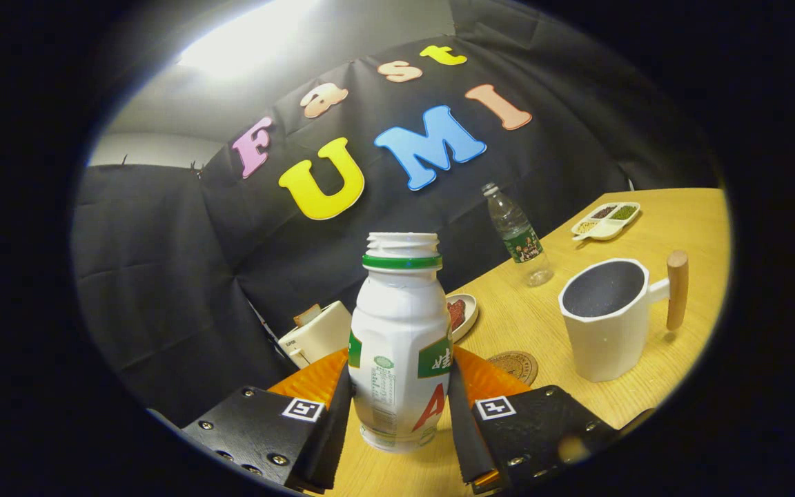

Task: Take the bottle from table, then pour the juice into the cup, finally place the bottle on the coaster

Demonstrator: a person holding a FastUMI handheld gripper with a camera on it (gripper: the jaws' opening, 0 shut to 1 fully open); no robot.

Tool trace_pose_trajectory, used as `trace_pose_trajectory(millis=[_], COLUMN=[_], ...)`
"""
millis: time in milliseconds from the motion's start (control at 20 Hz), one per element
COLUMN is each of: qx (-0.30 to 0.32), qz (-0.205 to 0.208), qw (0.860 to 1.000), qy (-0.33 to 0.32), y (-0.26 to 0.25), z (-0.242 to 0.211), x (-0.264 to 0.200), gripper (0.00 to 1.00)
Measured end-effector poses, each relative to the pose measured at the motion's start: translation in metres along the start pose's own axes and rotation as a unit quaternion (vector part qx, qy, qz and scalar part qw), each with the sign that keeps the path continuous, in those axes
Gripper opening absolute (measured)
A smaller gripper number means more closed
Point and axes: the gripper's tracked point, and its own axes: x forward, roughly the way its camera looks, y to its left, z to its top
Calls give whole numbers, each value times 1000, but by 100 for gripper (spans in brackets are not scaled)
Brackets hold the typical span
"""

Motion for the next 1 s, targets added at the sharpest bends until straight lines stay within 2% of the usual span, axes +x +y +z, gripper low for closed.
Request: trace_pose_trajectory(millis=[300,550,1000], qx=[87,179,260], qz=[9,28,42], qw=[996,983,964], qy=[-1,-14,-35], y=[-6,-11,-19], z=[1,9,22], x=[2,4,2], gripper=[65,65,65])
